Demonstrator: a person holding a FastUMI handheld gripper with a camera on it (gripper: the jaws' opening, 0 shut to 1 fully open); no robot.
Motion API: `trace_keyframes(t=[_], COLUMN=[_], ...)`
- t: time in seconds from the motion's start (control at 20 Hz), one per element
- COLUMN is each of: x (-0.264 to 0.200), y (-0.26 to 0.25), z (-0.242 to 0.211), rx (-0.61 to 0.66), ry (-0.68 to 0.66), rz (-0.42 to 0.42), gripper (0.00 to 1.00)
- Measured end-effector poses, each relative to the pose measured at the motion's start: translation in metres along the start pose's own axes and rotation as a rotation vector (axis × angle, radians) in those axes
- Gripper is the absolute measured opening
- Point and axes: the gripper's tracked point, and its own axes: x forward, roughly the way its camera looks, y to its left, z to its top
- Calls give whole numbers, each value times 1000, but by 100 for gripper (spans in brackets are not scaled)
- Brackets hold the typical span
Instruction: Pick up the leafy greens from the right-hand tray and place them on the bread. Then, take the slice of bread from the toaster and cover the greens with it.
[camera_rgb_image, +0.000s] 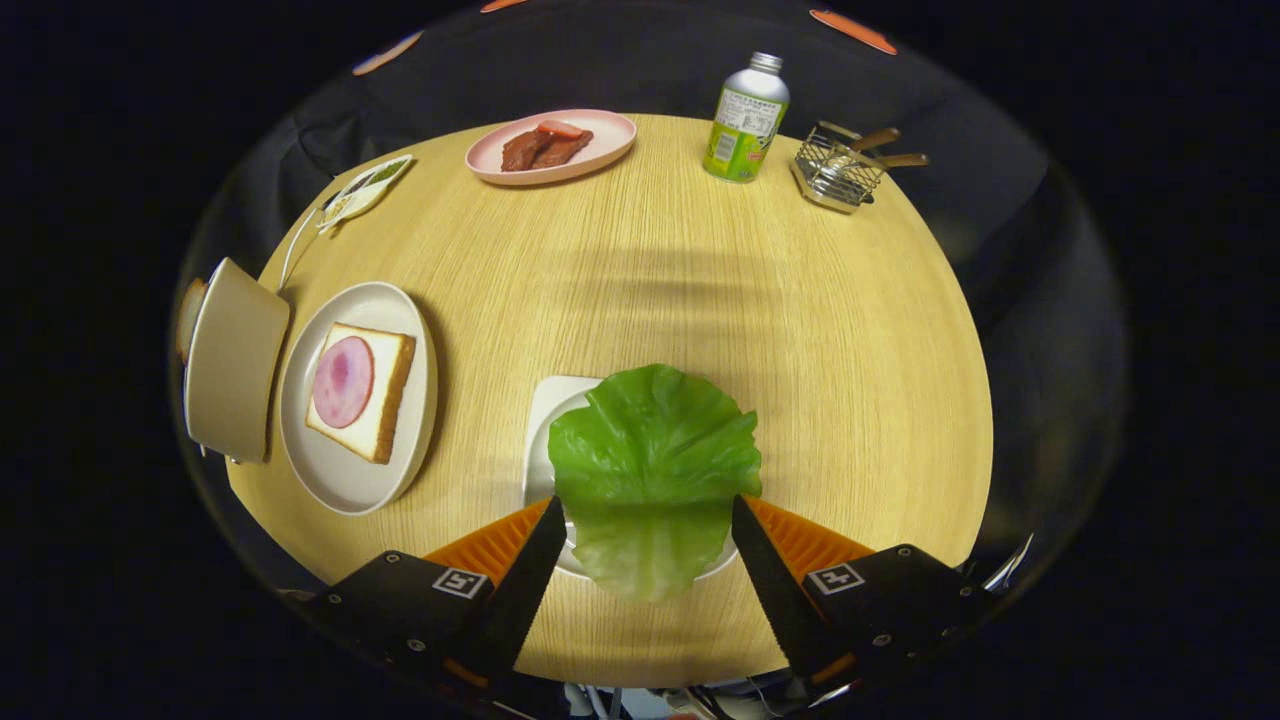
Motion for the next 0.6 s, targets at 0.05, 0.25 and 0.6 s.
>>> trace_keyframes(t=[0.05, 0.25, 0.6], x=[4, 17, 32], y=[0, -4, -5], z=[-2, -4, -8], rx=[-8, 4, 45], ry=[17, 71, 145], rz=[1, -2, 19], gripper=[100, 100, 100])
